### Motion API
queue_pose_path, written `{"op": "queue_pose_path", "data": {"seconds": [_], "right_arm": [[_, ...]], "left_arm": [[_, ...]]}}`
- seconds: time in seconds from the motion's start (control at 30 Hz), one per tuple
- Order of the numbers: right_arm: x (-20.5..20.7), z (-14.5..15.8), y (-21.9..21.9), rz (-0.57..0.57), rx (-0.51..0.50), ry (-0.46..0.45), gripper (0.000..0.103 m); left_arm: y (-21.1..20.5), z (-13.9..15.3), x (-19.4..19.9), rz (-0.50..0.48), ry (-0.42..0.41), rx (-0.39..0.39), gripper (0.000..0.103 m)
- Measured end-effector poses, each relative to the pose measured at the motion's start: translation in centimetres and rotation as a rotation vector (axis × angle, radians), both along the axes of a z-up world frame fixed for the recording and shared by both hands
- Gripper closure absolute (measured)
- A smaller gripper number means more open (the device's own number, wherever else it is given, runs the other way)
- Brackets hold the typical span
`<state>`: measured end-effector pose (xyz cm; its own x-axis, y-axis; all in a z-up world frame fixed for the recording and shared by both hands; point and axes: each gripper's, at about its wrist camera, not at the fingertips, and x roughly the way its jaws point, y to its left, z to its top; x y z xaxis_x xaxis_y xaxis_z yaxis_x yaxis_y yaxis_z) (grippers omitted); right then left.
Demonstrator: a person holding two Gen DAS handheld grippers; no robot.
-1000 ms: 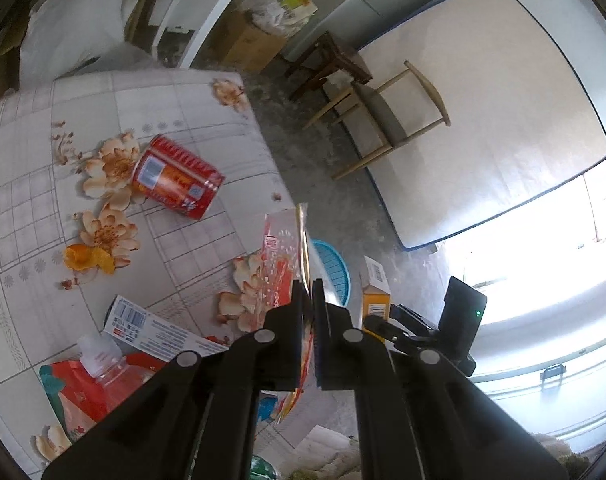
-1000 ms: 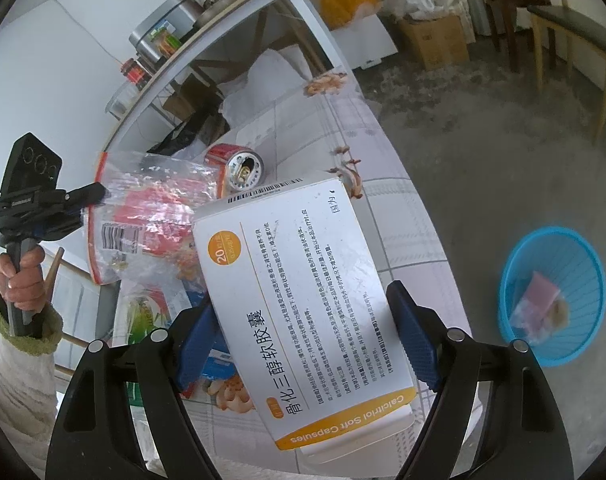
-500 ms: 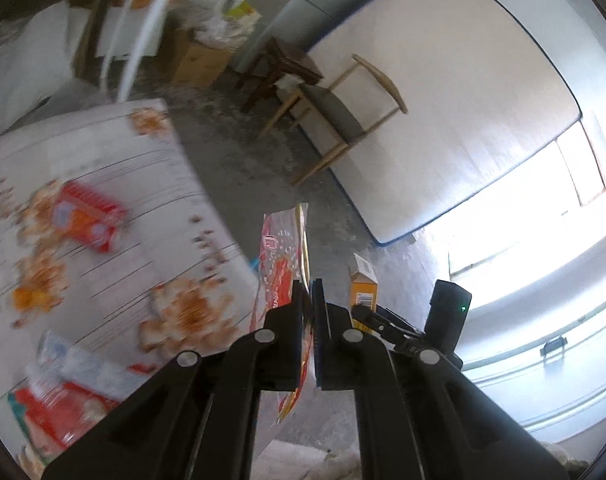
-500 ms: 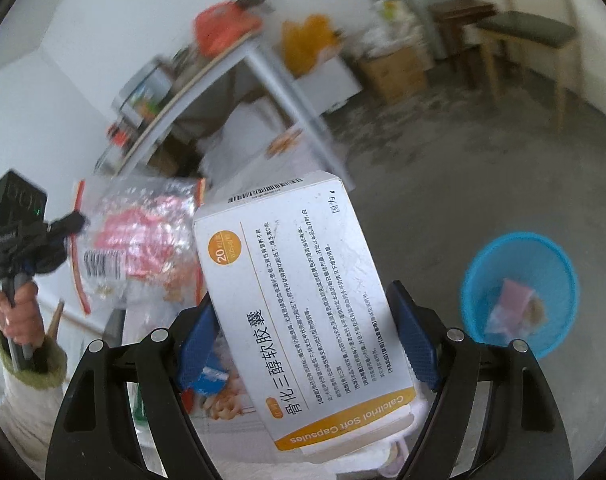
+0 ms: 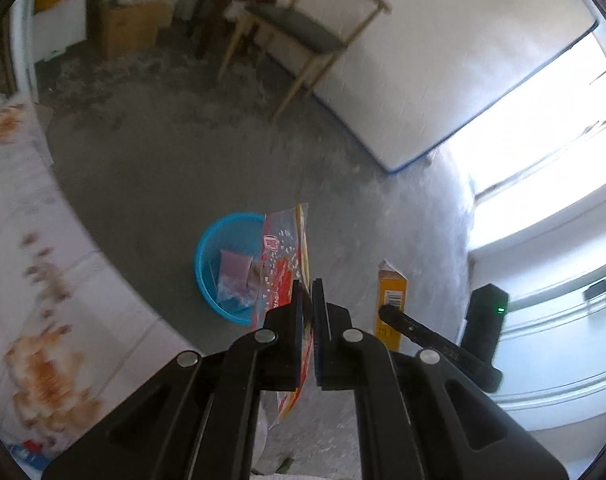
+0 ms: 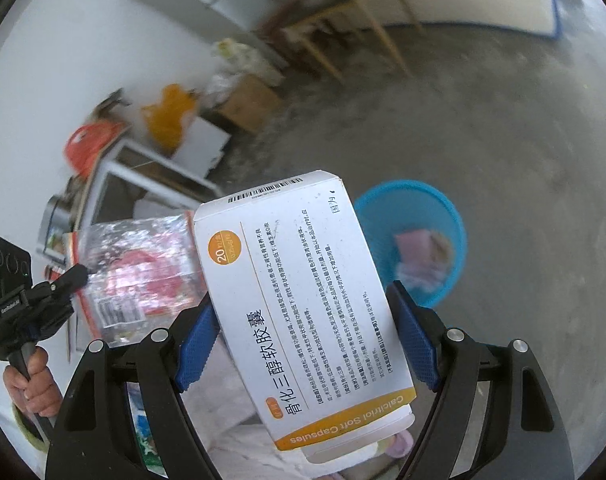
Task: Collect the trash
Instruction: 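Carry the plastic bag and medicine box over the blue wastebasket with both tools, then open both tools to drop the bag and box into the wastebasket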
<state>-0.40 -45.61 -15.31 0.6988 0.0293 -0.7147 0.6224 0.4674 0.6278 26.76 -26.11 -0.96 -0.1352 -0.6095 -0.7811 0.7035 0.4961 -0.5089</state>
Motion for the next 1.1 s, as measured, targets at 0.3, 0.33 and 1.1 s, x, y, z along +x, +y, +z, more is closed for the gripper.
{"op": "queue_pose_path", "data": {"seconds": [0.3,0.33,1.1], "right_arm": [[-1.2,-3.6,-2.8,-0.061,0.084,0.047,0.027],[-1.3,-3.7,-2.9,-0.066,0.087,0.050,0.027],[4.8,-6.0,-3.9,0.038,0.080,0.112,0.023]], "left_arm": [[-10.7,-11.0,-1.0,-0.019,-0.019,0.240,0.099],[-11.5,-12.2,-0.7,-0.009,-0.040,0.268,0.098],[-1.3,-2.4,2.0,0.089,-0.181,0.226,0.049]]}}
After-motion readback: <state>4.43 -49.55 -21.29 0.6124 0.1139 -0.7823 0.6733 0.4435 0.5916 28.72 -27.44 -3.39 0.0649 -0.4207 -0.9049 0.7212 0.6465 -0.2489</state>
